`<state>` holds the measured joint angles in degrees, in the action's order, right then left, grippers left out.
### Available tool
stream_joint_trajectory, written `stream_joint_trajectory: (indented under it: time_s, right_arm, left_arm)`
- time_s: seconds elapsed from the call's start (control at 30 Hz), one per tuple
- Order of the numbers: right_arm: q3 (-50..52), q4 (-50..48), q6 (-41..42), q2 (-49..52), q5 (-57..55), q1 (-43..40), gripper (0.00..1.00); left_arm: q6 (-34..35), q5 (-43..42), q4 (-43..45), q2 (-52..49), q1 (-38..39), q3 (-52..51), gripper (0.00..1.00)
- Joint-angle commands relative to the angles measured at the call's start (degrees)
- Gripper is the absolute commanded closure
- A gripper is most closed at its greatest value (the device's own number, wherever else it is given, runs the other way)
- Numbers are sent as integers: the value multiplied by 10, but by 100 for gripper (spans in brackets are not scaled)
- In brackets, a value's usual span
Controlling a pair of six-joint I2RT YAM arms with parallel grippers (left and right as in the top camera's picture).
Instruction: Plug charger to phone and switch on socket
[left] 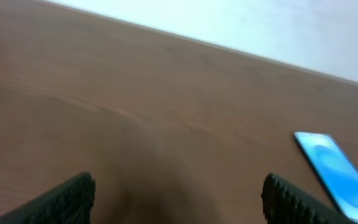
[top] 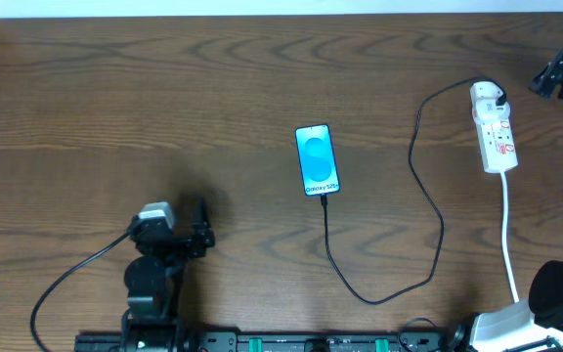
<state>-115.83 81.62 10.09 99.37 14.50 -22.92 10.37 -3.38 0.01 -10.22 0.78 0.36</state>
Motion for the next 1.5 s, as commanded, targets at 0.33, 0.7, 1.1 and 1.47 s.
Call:
stream_joint_trajectory:
  time_s: [0.33,0.7,1.1,1.47]
  right_arm:
    - [-8,1,6,-1,0,1,1]
    - [-8,1,6,-1,0,1,1]
    - [-8,1,6,-1,0,1,1]
    - [-8,1,6,-1,0,1,1]
  left_arm:
    - [-132,5,-40,99,-46,-1,14]
    - [-132,4,-41,99,-46,-1,14]
    - [-131,5,-41,101,-46,-1,14]
    - [-131,11,-41,101,-46,-1,14]
